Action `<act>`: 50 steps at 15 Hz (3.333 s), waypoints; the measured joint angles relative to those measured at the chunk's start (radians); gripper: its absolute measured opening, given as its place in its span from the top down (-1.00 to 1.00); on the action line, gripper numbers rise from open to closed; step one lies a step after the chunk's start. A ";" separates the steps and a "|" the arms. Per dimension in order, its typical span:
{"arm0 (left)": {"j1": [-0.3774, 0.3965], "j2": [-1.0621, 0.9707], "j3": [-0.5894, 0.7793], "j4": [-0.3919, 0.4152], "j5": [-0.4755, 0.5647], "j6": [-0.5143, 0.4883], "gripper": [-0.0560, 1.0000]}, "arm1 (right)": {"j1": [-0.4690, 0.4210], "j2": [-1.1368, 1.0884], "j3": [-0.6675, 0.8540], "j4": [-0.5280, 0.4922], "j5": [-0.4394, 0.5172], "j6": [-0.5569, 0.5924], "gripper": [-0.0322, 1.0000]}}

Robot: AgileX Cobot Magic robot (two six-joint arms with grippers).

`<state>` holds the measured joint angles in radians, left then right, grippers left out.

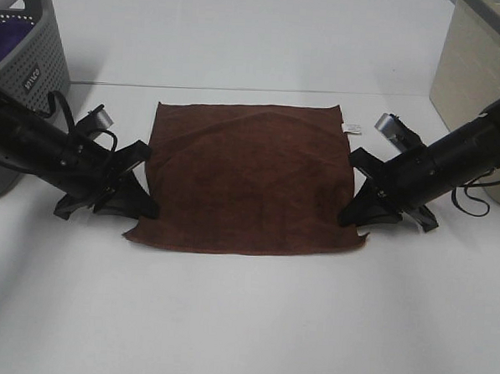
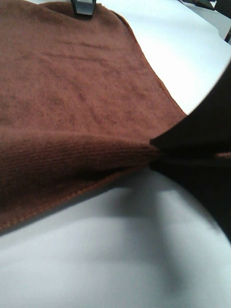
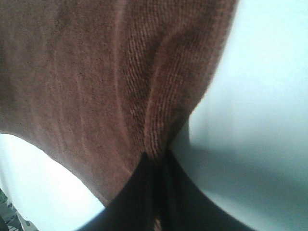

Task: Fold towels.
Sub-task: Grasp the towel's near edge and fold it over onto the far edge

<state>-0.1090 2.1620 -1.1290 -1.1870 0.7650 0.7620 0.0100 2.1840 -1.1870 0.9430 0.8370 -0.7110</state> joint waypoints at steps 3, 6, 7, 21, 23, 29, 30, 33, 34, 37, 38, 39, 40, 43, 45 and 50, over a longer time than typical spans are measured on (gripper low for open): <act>0.000 -0.046 0.028 0.121 0.000 -0.110 0.89 | 0.000 -0.051 0.003 -0.071 0.047 0.077 0.94; -0.001 -0.106 0.128 0.137 0.002 -0.131 0.89 | 0.001 -0.065 0.044 -0.098 0.095 0.121 0.94; -0.001 -0.121 0.169 0.137 0.002 -0.132 0.89 | 0.001 -0.078 0.090 -0.098 0.089 0.121 0.94; -0.007 -0.184 0.117 0.156 0.046 -0.253 0.89 | 0.006 -0.189 0.084 -0.087 0.076 0.105 0.94; -0.007 -0.170 0.002 0.180 0.047 -0.320 0.89 | 0.006 -0.168 -0.029 -0.087 0.077 0.124 0.94; -0.007 -0.001 -0.351 0.342 0.048 -0.470 0.89 | 0.006 0.025 -0.350 -0.123 0.117 0.169 0.94; -0.007 0.010 -0.377 0.342 0.048 -0.473 0.89 | 0.006 0.040 -0.367 -0.128 0.117 0.174 0.94; -0.007 0.115 -0.506 0.363 0.052 -0.490 0.89 | 0.006 0.141 -0.515 -0.133 0.113 0.196 0.94; -0.007 0.137 -0.525 0.368 0.052 -0.500 0.89 | 0.006 0.167 -0.543 -0.133 0.105 0.206 0.94; -0.007 0.176 -0.549 0.370 0.043 -0.511 0.89 | 0.006 0.209 -0.565 -0.135 0.067 0.222 0.94; -0.007 0.188 -0.550 0.370 0.031 -0.512 0.89 | 0.006 0.216 -0.566 -0.136 0.063 0.224 0.94; -0.008 0.193 -0.550 0.370 0.016 -0.512 0.86 | 0.006 0.220 -0.566 -0.137 0.062 0.224 0.94; -0.009 0.198 -0.550 0.370 -0.003 -0.514 0.74 | 0.006 0.221 -0.567 -0.137 0.062 0.225 0.93; -0.009 0.198 -0.552 0.372 -0.021 -0.515 0.07 | 0.006 0.221 -0.570 -0.137 0.060 0.225 0.31; -0.009 0.198 -0.552 0.367 -0.021 -0.515 -0.33 | 0.005 0.221 -0.570 -0.124 0.092 0.225 -0.40; -0.007 0.164 -0.552 0.471 0.001 -0.554 -0.45 | 0.003 0.221 -0.591 -0.149 0.175 0.258 -0.74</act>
<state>-0.1160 2.3260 -1.6810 -0.7160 0.7660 0.2080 0.0130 2.4050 -1.7780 0.7940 1.0120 -0.4530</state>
